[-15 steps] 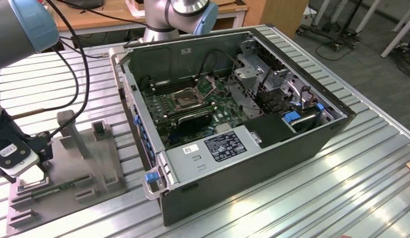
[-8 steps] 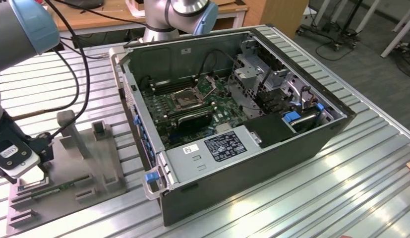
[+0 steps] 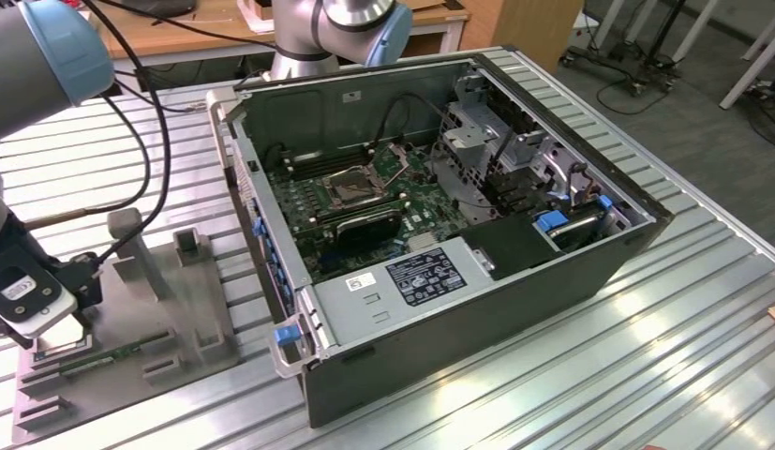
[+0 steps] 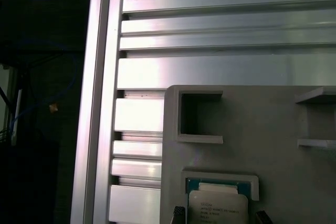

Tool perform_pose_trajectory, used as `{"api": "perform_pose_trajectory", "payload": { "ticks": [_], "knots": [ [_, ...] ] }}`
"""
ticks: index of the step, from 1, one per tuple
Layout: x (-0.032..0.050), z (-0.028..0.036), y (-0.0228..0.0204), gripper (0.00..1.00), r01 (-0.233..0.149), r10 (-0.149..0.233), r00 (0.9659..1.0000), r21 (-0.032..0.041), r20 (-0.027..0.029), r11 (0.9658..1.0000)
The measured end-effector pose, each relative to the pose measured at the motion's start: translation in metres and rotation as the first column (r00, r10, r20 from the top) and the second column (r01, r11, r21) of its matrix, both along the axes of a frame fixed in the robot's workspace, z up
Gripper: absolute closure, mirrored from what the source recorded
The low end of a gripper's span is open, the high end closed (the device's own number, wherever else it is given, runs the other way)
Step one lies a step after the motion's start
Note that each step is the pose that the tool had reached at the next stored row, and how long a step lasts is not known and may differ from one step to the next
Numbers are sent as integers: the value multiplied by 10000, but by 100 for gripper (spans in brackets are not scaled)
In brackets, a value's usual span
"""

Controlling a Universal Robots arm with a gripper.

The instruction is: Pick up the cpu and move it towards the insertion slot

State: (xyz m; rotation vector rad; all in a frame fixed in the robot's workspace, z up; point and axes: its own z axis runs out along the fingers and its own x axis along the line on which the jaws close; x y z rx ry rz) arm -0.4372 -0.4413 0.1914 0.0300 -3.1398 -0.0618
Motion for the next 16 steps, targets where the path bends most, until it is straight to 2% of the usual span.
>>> {"api": "perform_pose_trajectory", "payload": {
  "ticks": [16],
  "knots": [
    [-3,-43,2,39,0,0,10000,-1,-1,10000]
  ]
}}
